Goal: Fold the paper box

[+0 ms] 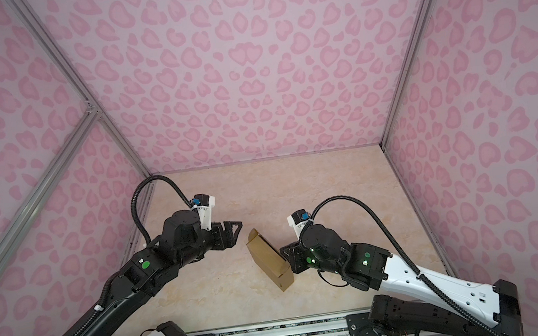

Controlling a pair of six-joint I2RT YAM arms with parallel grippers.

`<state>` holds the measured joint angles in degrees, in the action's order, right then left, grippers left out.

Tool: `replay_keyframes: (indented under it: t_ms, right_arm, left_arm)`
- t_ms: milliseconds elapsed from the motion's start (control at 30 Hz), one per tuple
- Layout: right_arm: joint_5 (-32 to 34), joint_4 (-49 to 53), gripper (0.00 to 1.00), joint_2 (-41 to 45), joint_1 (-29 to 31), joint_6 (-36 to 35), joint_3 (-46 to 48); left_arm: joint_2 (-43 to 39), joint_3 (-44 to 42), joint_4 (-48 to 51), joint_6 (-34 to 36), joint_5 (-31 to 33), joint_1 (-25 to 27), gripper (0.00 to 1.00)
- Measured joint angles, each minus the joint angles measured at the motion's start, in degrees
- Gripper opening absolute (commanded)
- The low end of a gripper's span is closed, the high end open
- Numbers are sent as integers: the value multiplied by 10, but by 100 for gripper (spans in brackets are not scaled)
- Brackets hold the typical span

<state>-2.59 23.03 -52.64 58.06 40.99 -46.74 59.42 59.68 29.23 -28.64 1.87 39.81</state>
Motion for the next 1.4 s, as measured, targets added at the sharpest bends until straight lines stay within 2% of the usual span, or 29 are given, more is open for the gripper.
replay_keyframes:
  t_ms: [200, 400, 1000, 1400]
  right_arm:
    - [-16, -25, 18, -12, 0, 4, 7]
    - [-24, -38, 17, -14, 0, 6, 12]
    - [-37, -46, 13, -24, 6, 6, 16]
    - [-28, -34, 12, -42, 28, -3, 9]
  left_arm:
    - [62, 43, -10, 15, -49, -15, 82]
    - [100, 37, -27, 14, -83, -16, 81]
    - [129, -20, -67, -7, -133, -16, 81]
    - [128, -49, -97, -18, -141, -16, 80]
